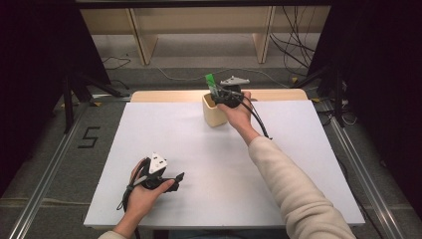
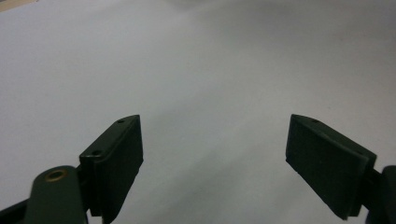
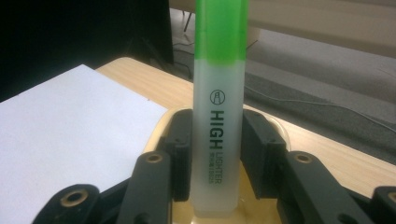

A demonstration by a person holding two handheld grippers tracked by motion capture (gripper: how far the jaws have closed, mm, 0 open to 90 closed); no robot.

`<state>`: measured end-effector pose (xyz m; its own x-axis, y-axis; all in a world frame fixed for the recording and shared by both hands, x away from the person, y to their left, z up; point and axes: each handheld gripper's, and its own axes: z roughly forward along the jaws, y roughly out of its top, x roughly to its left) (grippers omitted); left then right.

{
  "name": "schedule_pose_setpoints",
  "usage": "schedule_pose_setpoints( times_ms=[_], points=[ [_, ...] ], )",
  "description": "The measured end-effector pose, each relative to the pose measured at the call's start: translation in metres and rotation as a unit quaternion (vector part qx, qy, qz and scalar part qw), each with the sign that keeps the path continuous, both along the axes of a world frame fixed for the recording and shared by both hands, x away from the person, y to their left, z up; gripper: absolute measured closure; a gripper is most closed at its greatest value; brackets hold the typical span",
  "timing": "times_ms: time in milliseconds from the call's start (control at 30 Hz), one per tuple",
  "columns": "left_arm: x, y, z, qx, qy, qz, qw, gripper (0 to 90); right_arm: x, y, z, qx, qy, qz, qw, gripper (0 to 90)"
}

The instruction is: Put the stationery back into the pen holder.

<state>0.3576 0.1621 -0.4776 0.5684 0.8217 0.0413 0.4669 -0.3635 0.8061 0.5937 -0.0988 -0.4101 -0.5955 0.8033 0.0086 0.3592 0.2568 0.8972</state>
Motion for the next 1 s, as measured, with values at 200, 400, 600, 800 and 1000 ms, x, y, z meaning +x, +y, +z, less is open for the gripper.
schedule_pose_setpoints(
  times_ms=[200, 400, 600, 800, 1000],
  points=[
    [0.000, 0.000, 0.000, 0.000, 0.001, 0.000, 1.0000, 18.8, -0.002, -0.002, -0.001, 0.004, 0.001, -0.003, 1.0000, 58.4],
    [0.000, 0.000, 0.000, 0.001, 0.000, 0.000, 1.0000, 18.8, -0.009, -0.006, 0.005, 0.002, 0.002, -0.006, 1.0000, 42.4],
    [0.000, 0.000, 0.000, 0.002, 0.001, 0.000, 1.0000, 18.8, -0.017, -0.016, 0.011, -0.005, 0.008, -0.010, 0.9999, 31.9],
    [0.000, 0.000, 0.000, 0.002, 0.001, 0.001, 1.0000, 18.9, -0.030, -0.030, 0.011, -0.022, 0.014, 0.003, 0.9997, 26.2],
    [-0.001, 0.000, 0.000, 0.004, 0.002, 0.003, 1.0000, 18.9, -0.045, -0.044, 0.012, -0.040, 0.023, 0.025, 0.9986, 25.2]
  ],
)
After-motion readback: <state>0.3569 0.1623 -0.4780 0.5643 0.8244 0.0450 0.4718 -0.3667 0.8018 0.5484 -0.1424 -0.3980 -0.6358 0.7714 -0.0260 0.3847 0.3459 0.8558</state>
